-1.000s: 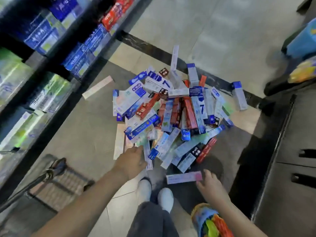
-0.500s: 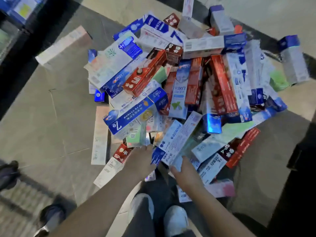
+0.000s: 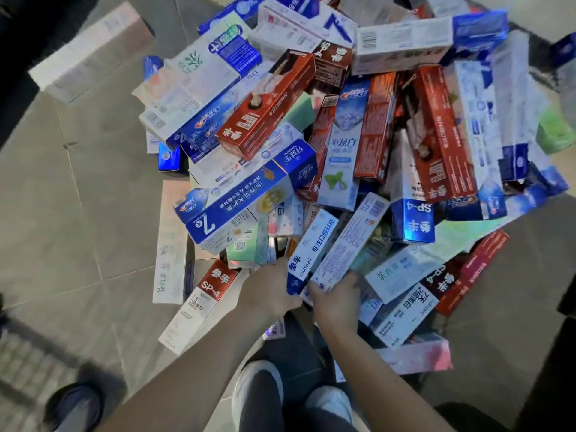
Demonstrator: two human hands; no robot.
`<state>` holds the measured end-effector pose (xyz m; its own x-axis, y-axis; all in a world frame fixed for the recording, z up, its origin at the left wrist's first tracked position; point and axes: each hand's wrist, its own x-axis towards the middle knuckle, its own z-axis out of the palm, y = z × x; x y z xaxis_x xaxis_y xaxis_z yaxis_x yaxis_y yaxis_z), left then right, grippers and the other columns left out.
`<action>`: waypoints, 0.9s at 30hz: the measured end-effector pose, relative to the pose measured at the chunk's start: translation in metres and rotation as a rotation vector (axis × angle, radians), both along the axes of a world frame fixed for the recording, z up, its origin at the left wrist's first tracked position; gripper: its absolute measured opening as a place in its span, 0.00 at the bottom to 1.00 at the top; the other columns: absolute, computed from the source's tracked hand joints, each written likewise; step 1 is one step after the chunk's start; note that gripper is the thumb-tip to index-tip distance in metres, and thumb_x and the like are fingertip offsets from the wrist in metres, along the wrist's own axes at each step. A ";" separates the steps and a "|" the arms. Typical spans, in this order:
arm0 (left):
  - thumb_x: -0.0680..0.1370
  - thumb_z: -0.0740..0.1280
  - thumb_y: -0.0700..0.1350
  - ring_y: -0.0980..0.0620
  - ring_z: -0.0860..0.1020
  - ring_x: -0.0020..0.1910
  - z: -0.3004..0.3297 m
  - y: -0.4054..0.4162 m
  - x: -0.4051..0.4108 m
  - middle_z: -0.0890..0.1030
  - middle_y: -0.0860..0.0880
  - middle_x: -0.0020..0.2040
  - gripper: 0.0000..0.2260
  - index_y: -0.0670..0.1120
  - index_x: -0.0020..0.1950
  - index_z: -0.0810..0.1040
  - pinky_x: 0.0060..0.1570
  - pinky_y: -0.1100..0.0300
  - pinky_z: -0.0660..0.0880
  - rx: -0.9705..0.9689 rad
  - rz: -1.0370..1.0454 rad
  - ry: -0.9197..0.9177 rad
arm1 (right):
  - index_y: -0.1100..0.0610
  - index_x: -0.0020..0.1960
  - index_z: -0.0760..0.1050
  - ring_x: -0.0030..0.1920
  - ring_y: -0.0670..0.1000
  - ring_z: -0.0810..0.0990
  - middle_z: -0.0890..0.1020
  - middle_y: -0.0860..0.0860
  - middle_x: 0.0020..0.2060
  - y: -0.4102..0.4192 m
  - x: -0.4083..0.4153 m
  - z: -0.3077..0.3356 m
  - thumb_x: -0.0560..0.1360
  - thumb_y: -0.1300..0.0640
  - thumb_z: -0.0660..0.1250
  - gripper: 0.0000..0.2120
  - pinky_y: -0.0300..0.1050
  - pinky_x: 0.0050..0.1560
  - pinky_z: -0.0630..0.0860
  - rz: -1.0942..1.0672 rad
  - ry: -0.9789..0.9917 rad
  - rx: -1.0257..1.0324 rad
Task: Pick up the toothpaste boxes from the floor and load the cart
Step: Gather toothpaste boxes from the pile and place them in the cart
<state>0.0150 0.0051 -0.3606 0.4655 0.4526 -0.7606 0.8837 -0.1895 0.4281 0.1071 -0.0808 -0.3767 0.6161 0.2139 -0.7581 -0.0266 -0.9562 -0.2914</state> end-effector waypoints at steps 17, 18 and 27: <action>0.71 0.71 0.50 0.49 0.78 0.55 0.133 -0.010 -0.017 0.78 0.50 0.60 0.23 0.50 0.63 0.69 0.50 0.55 0.77 -0.032 0.261 -0.038 | 0.60 0.58 0.70 0.50 0.57 0.80 0.80 0.55 0.52 -0.018 0.017 0.146 0.71 0.53 0.71 0.20 0.47 0.45 0.75 0.120 0.047 -0.060; 0.71 0.71 0.50 0.49 0.78 0.54 0.155 -0.009 -0.015 0.79 0.51 0.58 0.22 0.50 0.62 0.70 0.47 0.58 0.76 -0.025 0.292 -0.049 | 0.58 0.56 0.70 0.48 0.55 0.80 0.80 0.53 0.51 -0.018 0.021 0.173 0.71 0.54 0.71 0.18 0.45 0.43 0.75 0.143 0.049 -0.036; 0.69 0.72 0.48 0.48 0.78 0.50 0.389 -0.001 -0.017 0.80 0.50 0.53 0.20 0.50 0.60 0.73 0.42 0.62 0.68 0.044 0.471 -0.094 | 0.55 0.51 0.69 0.47 0.53 0.78 0.77 0.51 0.47 0.002 0.054 0.418 0.70 0.51 0.71 0.15 0.48 0.46 0.75 0.399 0.013 -0.006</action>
<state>-0.0020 0.0043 0.0287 0.2680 0.6612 -0.7007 0.8356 0.2025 0.5107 0.1611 -0.0790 0.0417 0.4756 0.4299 -0.7674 0.3434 -0.8939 -0.2880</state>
